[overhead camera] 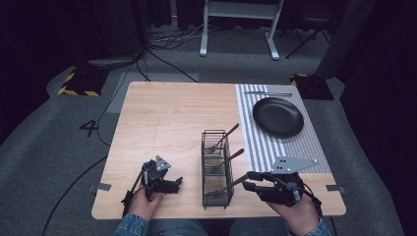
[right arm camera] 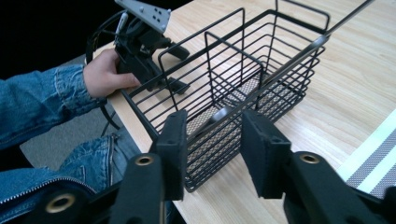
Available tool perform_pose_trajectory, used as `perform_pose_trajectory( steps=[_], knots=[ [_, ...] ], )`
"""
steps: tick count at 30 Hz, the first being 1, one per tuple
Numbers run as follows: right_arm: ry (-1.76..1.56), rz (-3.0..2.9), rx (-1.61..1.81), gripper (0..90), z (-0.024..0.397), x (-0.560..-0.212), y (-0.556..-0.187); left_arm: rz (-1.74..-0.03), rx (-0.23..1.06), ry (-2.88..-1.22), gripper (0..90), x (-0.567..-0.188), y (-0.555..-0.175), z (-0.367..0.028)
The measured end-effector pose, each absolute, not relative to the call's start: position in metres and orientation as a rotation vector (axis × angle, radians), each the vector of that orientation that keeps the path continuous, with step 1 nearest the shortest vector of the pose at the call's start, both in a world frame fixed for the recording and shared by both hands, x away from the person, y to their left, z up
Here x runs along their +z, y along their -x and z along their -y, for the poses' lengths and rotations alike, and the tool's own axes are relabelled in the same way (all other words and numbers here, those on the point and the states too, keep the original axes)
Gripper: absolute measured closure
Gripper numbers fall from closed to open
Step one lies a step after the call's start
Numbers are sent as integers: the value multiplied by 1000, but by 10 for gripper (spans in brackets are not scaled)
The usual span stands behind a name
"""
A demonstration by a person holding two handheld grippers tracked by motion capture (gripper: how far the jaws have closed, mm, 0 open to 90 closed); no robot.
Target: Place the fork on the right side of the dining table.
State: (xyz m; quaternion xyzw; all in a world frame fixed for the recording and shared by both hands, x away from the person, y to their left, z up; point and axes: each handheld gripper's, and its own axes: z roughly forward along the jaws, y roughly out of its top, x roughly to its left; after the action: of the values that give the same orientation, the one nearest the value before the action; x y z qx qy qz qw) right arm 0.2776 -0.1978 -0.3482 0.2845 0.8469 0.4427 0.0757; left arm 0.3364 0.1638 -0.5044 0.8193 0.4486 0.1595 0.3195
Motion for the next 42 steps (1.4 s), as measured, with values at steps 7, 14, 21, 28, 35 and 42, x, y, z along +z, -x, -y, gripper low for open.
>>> perform_pose_trajectory(
  steps=[7, 14, 21, 28, 35, 42],
  knots=[
    [-862, -2555, 1338, 741, 195, -352, -281, -1180, 417, -2150, 56, -505, -336, -164],
    [-874, -2560, 1380, 797, 196, -350, -282, -1179, 418, -2149, 56, -505, -336, -164],
    [-853, -2555, 1418, 857, 197, -346, -283, -1177, 418, -2150, 57, -505, -336, -164],
    [-819, -2573, 1421, 867, 191, -342, -283, -1179, 418, -2149, 57, -505, -336, -164],
    [-772, -2568, 1427, 869, 187, -323, -286, -1179, 421, -2148, 57, -505, -336, -164],
    [-756, -2544, 1427, 869, 185, -312, -284, -1178, 419, -2149, 57, -505, -336, -163]
  ],
)
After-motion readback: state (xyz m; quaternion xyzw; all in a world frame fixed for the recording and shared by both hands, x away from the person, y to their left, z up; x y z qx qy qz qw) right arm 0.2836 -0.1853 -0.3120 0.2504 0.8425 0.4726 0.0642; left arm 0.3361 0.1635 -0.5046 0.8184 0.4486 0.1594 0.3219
